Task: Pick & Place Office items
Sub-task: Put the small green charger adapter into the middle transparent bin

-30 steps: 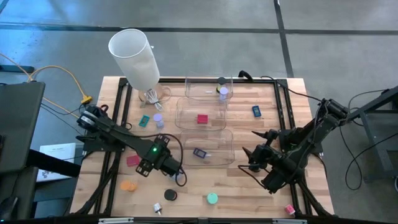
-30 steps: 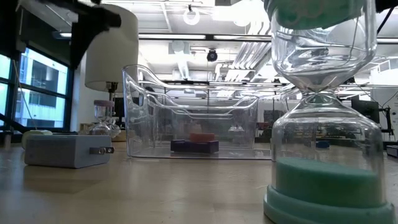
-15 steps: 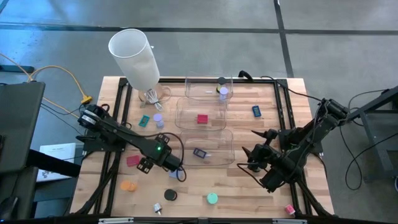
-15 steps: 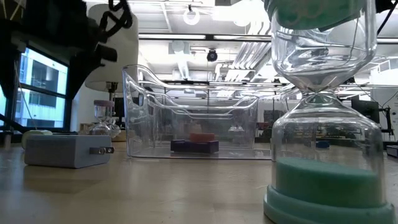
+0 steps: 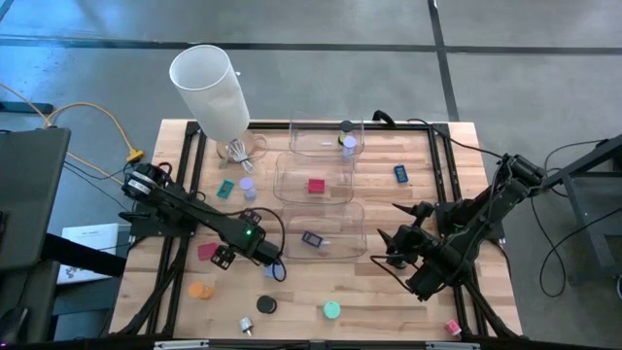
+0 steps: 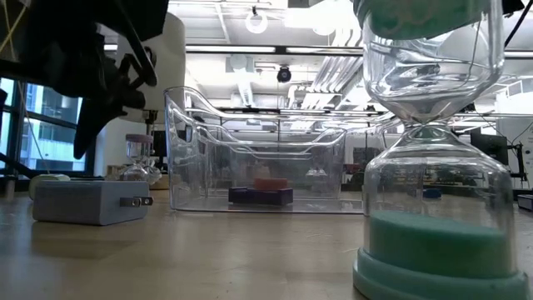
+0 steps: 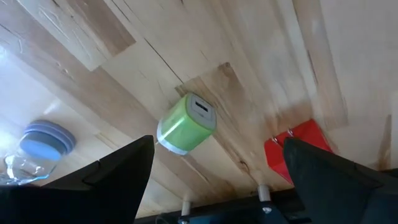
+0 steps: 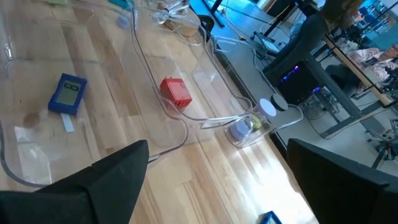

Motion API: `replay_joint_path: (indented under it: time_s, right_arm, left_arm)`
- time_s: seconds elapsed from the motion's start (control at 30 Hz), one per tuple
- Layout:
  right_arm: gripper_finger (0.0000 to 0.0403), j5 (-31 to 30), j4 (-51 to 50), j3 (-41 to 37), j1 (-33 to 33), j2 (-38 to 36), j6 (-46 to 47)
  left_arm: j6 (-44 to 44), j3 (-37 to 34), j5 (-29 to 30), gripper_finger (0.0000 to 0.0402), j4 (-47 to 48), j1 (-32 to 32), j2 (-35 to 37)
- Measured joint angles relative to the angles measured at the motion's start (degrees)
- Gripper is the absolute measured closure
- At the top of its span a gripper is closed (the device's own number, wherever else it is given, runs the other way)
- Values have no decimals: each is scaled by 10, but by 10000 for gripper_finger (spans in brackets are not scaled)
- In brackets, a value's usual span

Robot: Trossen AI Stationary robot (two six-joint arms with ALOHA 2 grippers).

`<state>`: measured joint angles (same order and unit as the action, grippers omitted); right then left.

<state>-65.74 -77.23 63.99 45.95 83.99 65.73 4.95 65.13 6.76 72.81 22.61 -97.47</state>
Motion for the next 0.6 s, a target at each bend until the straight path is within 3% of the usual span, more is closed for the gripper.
replay_joint_path:
  time_s: [0.4, 0.6]
  right_arm:
    - [31, -1, 2, 0, 0, 0, 0]
    - [31, -1, 4, 0, 0, 0, 0]
  left_arm:
    - [27, -18, -15, 54, -15, -42, 0]
    - [33, -38, -50, 54, -32, -54, 0]
